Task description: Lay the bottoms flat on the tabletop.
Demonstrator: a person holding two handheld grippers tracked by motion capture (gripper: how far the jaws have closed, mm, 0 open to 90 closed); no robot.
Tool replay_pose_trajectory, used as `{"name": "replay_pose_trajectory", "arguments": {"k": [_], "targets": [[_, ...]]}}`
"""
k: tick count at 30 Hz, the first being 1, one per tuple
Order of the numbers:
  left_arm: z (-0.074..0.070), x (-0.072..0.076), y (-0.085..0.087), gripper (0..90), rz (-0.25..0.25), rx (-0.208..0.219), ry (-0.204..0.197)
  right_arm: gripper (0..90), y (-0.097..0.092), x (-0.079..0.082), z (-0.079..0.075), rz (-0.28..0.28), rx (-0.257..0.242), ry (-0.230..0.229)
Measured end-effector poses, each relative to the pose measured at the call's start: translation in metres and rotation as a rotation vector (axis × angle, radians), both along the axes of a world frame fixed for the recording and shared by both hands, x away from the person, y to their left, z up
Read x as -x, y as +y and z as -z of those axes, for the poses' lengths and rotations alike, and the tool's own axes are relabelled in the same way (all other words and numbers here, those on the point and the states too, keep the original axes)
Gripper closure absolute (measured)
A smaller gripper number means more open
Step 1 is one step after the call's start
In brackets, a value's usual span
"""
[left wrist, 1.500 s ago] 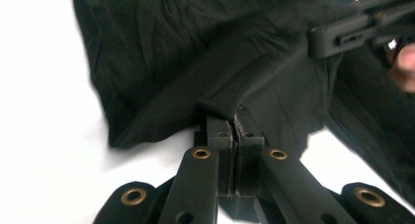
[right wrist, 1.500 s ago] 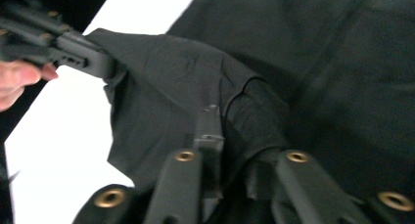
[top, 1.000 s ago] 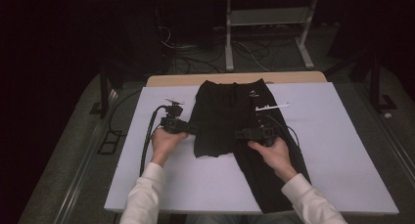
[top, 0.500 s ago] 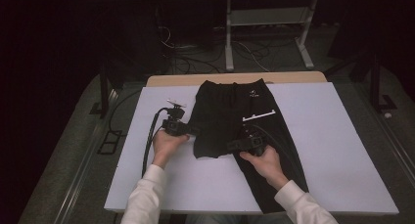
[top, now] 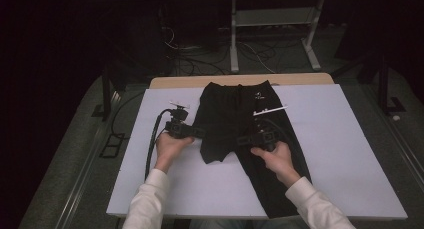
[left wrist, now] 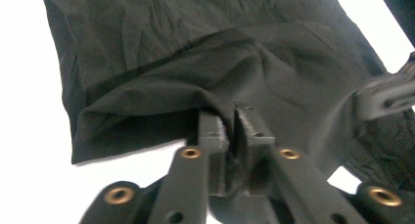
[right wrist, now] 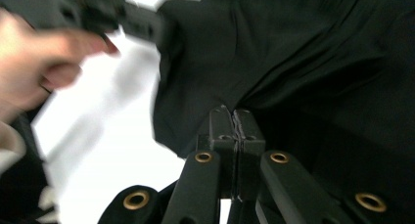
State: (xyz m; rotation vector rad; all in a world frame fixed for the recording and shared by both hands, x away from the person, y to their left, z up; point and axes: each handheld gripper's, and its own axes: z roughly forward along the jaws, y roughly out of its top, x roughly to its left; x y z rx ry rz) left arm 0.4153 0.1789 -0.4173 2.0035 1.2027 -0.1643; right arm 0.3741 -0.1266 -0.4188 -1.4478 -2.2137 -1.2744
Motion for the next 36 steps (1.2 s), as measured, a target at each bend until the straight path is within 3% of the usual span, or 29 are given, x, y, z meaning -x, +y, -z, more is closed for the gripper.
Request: {"name": "replay_pose_trajectory", "arguments": {"k": [5,8,11,21,27,32,36], "targets": [[-0.003,0.007,-0.003,57.2,0.01,0.019,-0.032,88.4,-0.027,-0.014,-0.011,0.071,-0.036,-0.003],[-0.002,0.014,-0.007,52.7,0.025,0.039,-0.044,88.4,-0.043,-0.023,-0.008,0.12,-0.072,0.025],[0.001,0.022,-0.012,48.4,0.048,0.021,-0.051,88.4,-0.053,-0.028,-0.005,0.147,-0.078,0.041],[0.02,0.035,-0.027,48.5,0.101,0.042,0.024,88.4,-0.063,-0.034,-0.003,0.18,-0.09,0.052],[0.02,0.046,-0.049,47.3,0.197,0.008,-0.059,88.4,-0.065,-0.035,-0.002,0.181,-0.091,0.054],[0.016,0.058,-0.068,46.2,0.306,-0.028,-0.21,88.4,-0.065,-0.035,-0.001,0.181,-0.092,0.057],[0.019,0.063,-0.081,43.8,0.368,-0.075,-0.246,88.4,-0.063,-0.035,0.0,0.18,-0.092,0.057]]}}
